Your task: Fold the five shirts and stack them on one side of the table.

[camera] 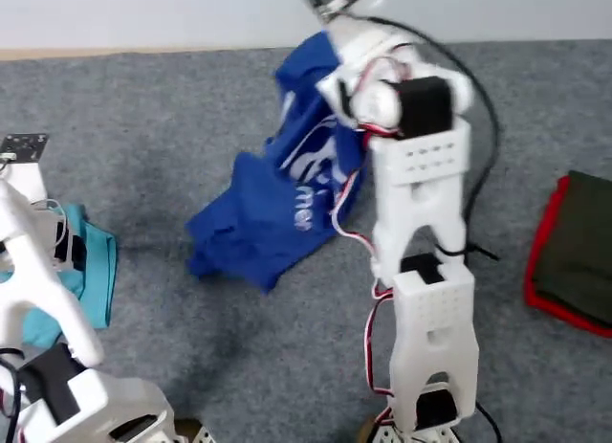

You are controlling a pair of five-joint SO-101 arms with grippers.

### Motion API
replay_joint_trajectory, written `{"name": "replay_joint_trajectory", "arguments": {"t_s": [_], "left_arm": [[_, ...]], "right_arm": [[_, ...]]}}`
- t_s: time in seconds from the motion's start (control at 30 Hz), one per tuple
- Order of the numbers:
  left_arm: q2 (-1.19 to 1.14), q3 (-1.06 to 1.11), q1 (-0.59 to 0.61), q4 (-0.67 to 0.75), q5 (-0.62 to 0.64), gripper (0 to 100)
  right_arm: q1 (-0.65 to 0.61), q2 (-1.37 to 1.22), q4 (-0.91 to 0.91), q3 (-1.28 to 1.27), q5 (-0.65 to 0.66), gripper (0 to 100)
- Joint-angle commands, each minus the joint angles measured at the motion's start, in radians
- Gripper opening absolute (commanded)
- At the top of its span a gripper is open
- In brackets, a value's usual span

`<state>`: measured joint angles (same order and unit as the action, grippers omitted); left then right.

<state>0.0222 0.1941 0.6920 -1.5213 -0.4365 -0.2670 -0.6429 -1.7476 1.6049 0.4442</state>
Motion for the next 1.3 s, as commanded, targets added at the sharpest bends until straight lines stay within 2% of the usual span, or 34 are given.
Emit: {"name": "replay_joint_trajectory", "arguments": {"t_s": [0.0, 0.33, 0.77, 1.1, 1.27], "left_arm": [[0.028, -0.007, 0.003, 0.009, -0.005, 14], [0.333, 0.001, -0.003, 0.063, -0.003, 14], [0.411, 0.07, -0.003, 0.06, -0.003, 14], [0.411, 0.134, -0.003, 0.06, -0.003, 14], [0.411, 0.159, -0.003, 0.06, -0.002, 14]], "right_arm": [[0.079, 0.105, 0.01, 0.08, 0.052, 1.0], [0.196, 0.268, 0.171, 0.071, 0.103, 1.0], [0.159, 0.314, 0.231, 0.075, 0.103, 1.0], [-0.082, 0.314, 0.26, 0.077, 0.143, 1.0], [-0.257, 0.286, 0.054, 0.058, 0.091, 1.0]]}}
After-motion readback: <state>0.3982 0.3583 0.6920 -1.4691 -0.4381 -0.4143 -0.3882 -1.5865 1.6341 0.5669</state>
